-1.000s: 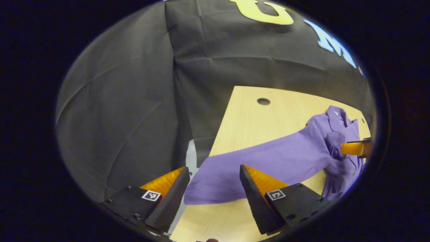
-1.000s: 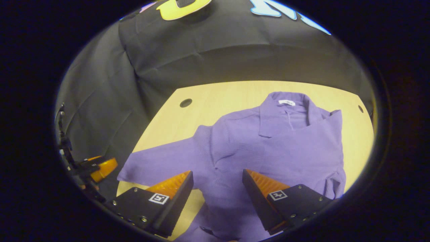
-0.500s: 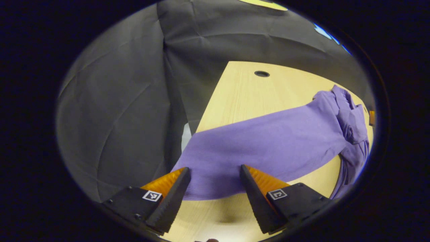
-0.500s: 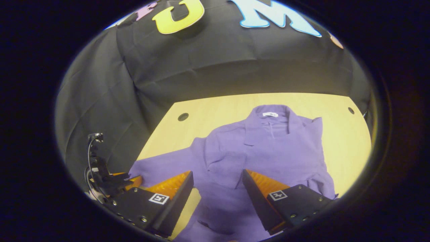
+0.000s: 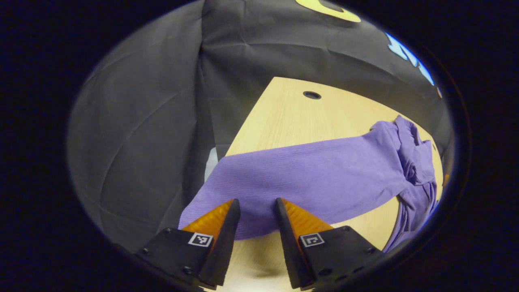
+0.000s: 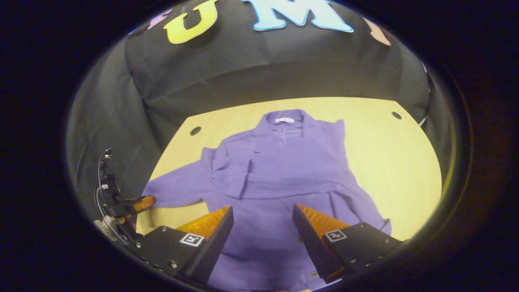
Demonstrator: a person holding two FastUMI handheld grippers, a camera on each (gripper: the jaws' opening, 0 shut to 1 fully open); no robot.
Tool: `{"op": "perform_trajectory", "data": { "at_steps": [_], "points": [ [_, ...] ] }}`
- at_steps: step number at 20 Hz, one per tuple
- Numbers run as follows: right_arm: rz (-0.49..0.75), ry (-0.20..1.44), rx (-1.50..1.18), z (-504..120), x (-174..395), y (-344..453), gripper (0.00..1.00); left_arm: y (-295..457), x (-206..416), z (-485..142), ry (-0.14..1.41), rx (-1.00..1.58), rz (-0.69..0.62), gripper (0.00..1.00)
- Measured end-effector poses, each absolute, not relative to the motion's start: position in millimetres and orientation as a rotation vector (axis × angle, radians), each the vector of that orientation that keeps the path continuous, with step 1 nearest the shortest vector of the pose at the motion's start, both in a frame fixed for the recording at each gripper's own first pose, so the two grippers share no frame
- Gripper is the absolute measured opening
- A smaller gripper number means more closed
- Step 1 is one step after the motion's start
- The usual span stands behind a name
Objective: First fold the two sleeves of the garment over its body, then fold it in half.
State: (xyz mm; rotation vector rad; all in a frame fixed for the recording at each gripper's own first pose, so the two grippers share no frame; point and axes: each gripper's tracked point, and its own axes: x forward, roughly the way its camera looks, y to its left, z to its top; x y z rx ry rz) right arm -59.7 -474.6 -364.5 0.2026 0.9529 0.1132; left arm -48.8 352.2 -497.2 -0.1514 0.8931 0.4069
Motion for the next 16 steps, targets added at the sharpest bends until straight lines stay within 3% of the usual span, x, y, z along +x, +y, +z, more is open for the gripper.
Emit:
{"op": "perform_trajectory", "data": {
  "at_steps": [2,4,6,11,16],
  "points": [
    [0.083,0.962,0.205,-365.1,-71.1,-491.0,0.92,351.6,-49.3,-498.5,0.877,-0.174,0.41,0.57],
    [0.06,0.97,0.212,-366.0,-79.9,-502.6,0.92,352.0,-44.1,-496.7,0.821,-0.217,0.433,0.57],
    [0.049,0.98,0.209,-366.4,-86.3,-510.3,0.92,349.3,-40.4,-496.1,0.796,-0.257,0.484,0.09],
    [0.06,0.984,0.18,-364.7,-96.1,-521.9,0.92,349.2,-39.7,-495.9,0.863,-0.209,0.51,0.07],
    [0.036,0.997,0.207,-366.9,-109.3,-537.0,0.92,329.0,-22.4,-476.1,0.821,-0.142,0.49,0.07]
  ]
}}
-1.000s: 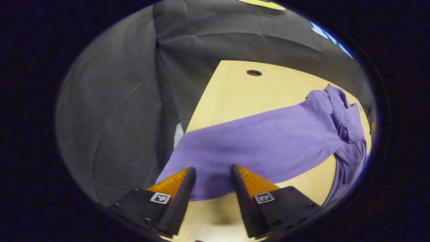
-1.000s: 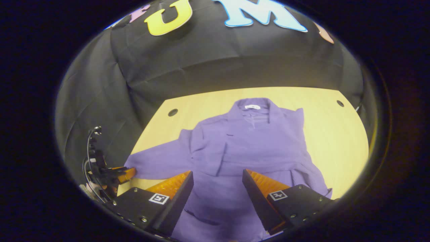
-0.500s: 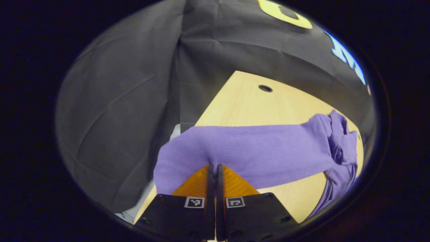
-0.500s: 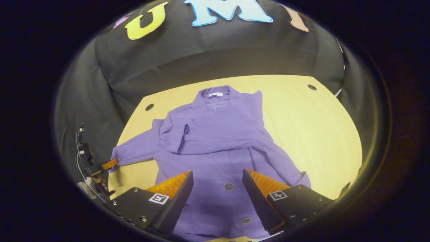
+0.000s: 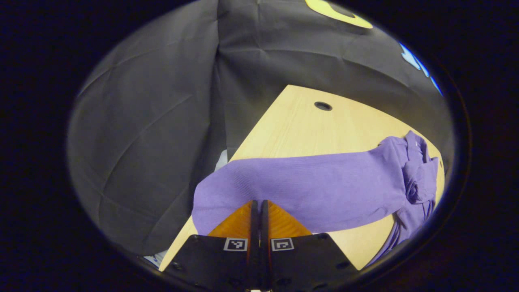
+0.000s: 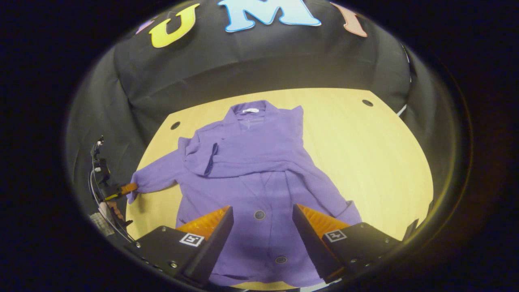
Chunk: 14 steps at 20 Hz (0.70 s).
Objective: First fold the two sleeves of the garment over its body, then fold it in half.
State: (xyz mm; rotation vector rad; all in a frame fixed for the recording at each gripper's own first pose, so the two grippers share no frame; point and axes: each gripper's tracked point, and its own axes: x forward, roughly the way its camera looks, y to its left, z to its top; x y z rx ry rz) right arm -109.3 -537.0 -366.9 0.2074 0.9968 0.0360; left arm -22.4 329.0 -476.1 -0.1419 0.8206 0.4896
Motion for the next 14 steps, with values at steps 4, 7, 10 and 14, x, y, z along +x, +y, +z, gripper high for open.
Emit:
{"op": "perform_trajectory", "data": {
  "at_steps": [4,7,10,14],
  "points": [
    [0.025,0.999,0.219,-368.1,-117.8,-548.9,0.92,291.9,6.8,-461.6,0.792,-0.086,0.391,0.07],
    [0.024,1.009,0.204,-371.1,-127.2,-559.7,0.92,264.1,24.9,-458.4,0.783,-0.087,0.348,0.07],
    [0.016,1.042,0.201,-379.5,-146.9,-574.0,0.92,236.2,44.0,-447.9,0.767,-0.09,0.292,0.07],
    [-0.012,1.089,0.211,-393.2,-177.3,-595.7,0.92,184.6,80.4,-424.8,0.725,-0.074,0.193,0.07]
  ]
}}
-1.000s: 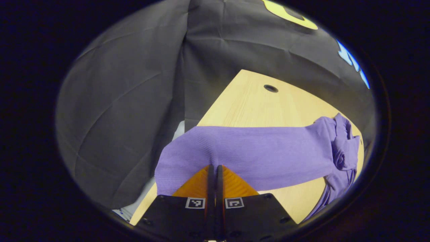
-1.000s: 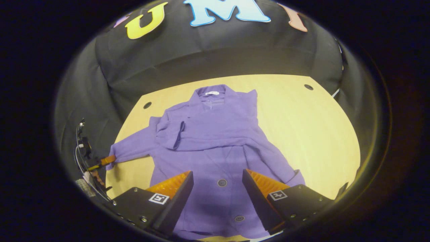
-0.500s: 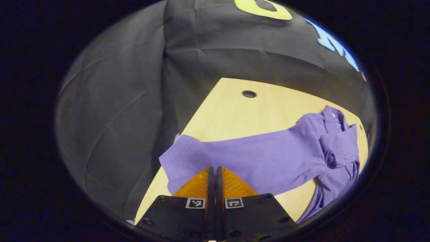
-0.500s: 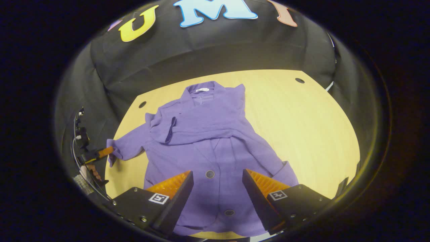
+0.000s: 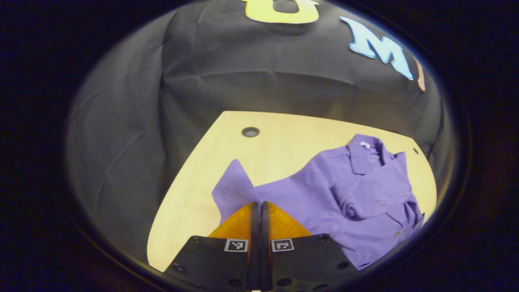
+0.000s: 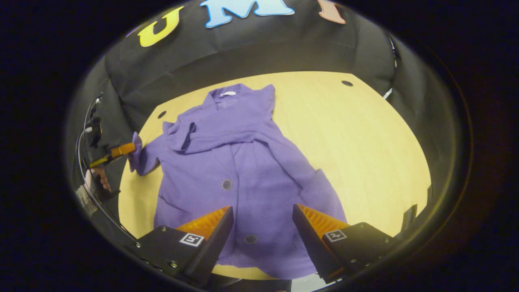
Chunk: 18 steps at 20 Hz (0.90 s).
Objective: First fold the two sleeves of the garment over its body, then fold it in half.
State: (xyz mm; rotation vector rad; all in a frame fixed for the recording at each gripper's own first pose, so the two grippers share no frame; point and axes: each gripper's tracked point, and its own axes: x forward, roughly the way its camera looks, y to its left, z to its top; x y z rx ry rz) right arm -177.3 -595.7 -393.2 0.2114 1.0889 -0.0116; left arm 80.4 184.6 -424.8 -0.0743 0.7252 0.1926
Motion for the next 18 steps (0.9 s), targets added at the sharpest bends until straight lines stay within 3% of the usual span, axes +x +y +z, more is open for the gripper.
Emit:
{"op": "perform_trajectory", "data": {
  "at_steps": [18],
  "points": [
    [-0.118,1.139,0.298,-417.0,-245.8,-658.1,0.92,-119.9,167.3,-383.4,0.656,-0.012,-0.253,0.07]
  ]
}}
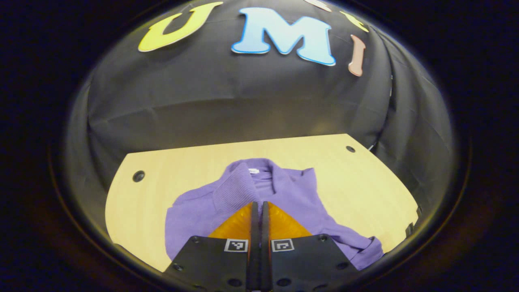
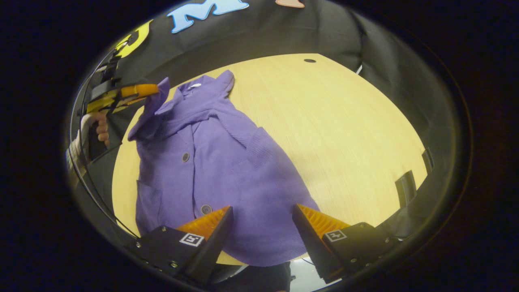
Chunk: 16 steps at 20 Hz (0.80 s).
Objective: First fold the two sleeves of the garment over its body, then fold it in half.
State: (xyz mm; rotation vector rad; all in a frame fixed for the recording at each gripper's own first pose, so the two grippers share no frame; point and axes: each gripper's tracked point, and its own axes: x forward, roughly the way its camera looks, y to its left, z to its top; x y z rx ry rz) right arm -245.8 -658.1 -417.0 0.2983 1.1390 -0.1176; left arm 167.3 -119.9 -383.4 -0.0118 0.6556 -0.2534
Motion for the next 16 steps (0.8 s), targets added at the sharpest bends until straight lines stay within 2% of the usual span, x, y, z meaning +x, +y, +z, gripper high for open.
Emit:
{"op": "perform_trajectory", "data": {
  "at_steps": [8,16],
  "points": [
    [-0.105,1.167,0.303,-435.4,-255.0,-665.4,0.92,-217.6,180.3,-390.4,0.686,0.005,-0.351,0.07],
    [-0.062,1.216,0.295,-448.1,-259.3,-667.2,0.92,-234.5,182.7,-433.4,0.802,0.039,-0.266,0.06]
  ]
}}
